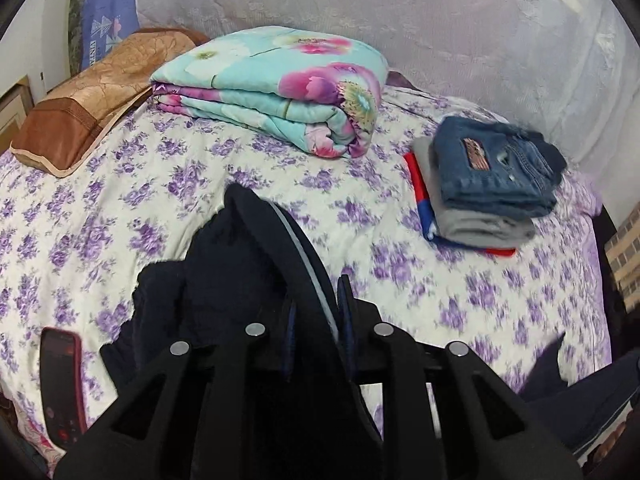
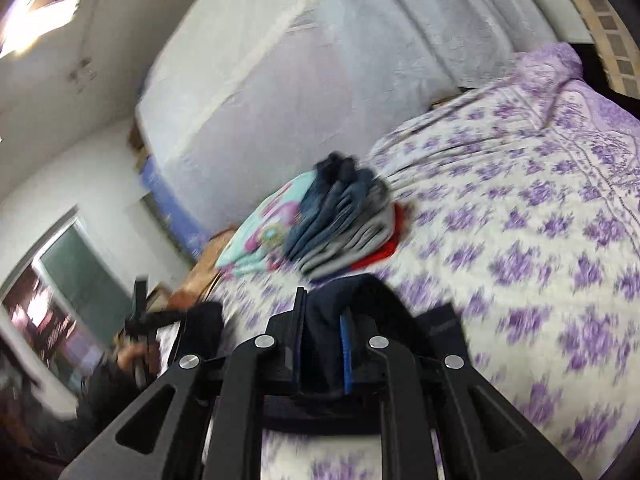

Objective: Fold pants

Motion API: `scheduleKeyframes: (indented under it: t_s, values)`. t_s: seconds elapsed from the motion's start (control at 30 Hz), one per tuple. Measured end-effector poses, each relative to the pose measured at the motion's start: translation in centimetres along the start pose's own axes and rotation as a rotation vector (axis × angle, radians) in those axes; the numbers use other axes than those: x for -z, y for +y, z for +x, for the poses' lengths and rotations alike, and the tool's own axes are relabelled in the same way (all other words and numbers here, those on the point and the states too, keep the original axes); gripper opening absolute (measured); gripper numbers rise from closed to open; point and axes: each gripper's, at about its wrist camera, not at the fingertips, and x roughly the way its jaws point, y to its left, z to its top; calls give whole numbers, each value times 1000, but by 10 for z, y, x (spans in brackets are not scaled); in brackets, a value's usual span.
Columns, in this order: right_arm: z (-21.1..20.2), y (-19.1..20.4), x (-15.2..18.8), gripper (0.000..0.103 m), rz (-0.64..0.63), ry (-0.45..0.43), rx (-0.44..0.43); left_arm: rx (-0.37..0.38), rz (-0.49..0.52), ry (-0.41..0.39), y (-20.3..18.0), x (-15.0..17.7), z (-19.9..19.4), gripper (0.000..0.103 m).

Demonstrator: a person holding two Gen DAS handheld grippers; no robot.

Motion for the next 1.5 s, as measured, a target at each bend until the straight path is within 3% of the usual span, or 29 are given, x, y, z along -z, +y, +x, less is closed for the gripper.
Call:
scheduleKeyframes:
  t_s: [0.03, 0.13, 0.17, 0.2, 0.27, 0.3, 0.33, 0.37, 0.4, 0.47, 0.5, 0.57, 0.7, 0.73, 0.77, 0.8, 0.83, 0.87, 0.9, 0.93, 0.97, 1.07, 1.23, 1.37, 1.5]
  values:
    - [7, -5, -16, 2, 19, -18, 33, -5, -8, 2, -2, -11, 8, 17]
    - [46, -15, -74, 1, 26, -60, 147, -52, -22, -83, -8, -50, 16, 17]
    - [70, -17, -92, 1, 3, -33, 185, -74, -43, -110, -7, -68, 20, 17]
    - [88, -20, -98, 4, -1, 9, 202, -88, -52, -106, -6, -80, 25, 16]
    - [114, -20, -94, 6, 15, 94, 218, -62, -72, -4, -4, -94, 43, 16]
    - [120, -16, -86, 20, -5, 143, 214, -46, -57, 20, -7, -92, 45, 16]
    - [122, -7, -71, 63, -55, 194, 225, -48, 6, 37, -16, -82, 44, 18]
    - [119, 1, -58, 83, -103, 212, 260, -54, 59, 49, -24, -71, 42, 32]
    - [106, 8, -37, 100, -174, 179, 322, -51, 121, 78, -33, -54, 42, 56]
    - [94, 12, -10, 100, -263, 159, 403, -71, 201, 122, -45, -29, 48, 80]
    - [93, 7, 6, 100, -299, 180, 448, -89, 234, 136, -50, -20, 52, 83]
    - [103, -14, 23, 100, -279, 240, 481, -154, 316, 188, -64, -4, 76, 83]
    - [143, -66, 44, 99, -117, 395, 466, -246, 352, 330, -72, 11, 134, 82]
    - [147, -71, 50, 99, -96, 399, 462, -250, 350, 374, -72, 16, 147, 76]
    - [153, -75, 52, 99, -78, 408, 449, -258, 350, 402, -70, 22, 157, 62]
    - [154, -79, 56, 78, -44, 422, 384, -268, 358, 366, -71, 27, 156, 57]
    - [155, -80, 57, 36, -14, 445, 320, -260, 362, 346, -72, 28, 151, 51]
    - [155, -85, 57, 35, 25, 456, 292, -231, 345, 327, -70, 27, 142, 30]
    - [149, -84, 56, 26, 35, 435, 279, -190, 306, 310, -65, 25, 133, 11]
    - [143, -77, 53, 18, 22, 410, 262, -134, 236, 281, -54, 18, 120, 11]
    - [136, -69, 49, 17, 0, 382, 253, -87, 183, 245, -44, 11, 107, 10]
    - [108, -49, 29, 15, -1, 265, 180, -44, 88, 143, -25, -1, 74, 9]
    - [53, -22, 2, 13, 17, 91, 109, 11, -2, 18, -13, -16, 34, 9]
    - [28, -19, -20, 10, 50, 17, 120, 46, -48, -95, -16, -42, 9, 9]
    - [60, -15, -62, 10, 40, 18, 220, 26, -110, -172, -12, -87, 6, 10]
